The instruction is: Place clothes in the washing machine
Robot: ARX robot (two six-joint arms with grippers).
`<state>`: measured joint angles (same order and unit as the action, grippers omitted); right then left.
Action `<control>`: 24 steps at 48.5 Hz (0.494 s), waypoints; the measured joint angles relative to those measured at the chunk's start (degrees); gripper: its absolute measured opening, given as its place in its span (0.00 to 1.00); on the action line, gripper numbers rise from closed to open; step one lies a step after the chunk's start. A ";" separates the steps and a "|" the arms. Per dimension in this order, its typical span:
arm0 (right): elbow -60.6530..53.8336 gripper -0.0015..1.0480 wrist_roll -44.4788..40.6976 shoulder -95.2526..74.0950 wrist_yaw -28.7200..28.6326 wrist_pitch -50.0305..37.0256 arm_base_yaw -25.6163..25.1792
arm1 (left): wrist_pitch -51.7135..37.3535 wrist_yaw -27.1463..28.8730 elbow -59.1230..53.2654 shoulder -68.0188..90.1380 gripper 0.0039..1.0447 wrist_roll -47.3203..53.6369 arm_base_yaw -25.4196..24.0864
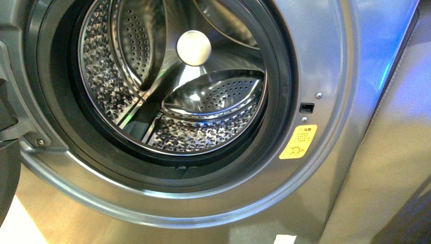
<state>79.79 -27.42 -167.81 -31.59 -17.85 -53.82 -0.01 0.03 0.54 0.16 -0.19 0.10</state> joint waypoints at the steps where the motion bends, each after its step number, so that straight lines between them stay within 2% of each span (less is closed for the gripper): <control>1: -0.24 0.07 0.22 0.17 -0.09 -0.22 -0.02 | 0.00 0.00 0.00 0.00 0.94 0.00 0.00; 10: -8.61 0.06 3.72 8.74 -3.32 -7.06 -0.37 | 0.00 0.00 0.00 0.00 0.94 0.00 0.00; 24: -22.86 0.06 2.10 25.33 -7.72 -19.28 -1.46 | 0.00 0.00 0.00 0.00 0.94 0.00 0.00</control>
<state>56.93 -25.32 -142.47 -39.31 -37.12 -55.29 -0.01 0.03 0.54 0.16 -0.19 0.10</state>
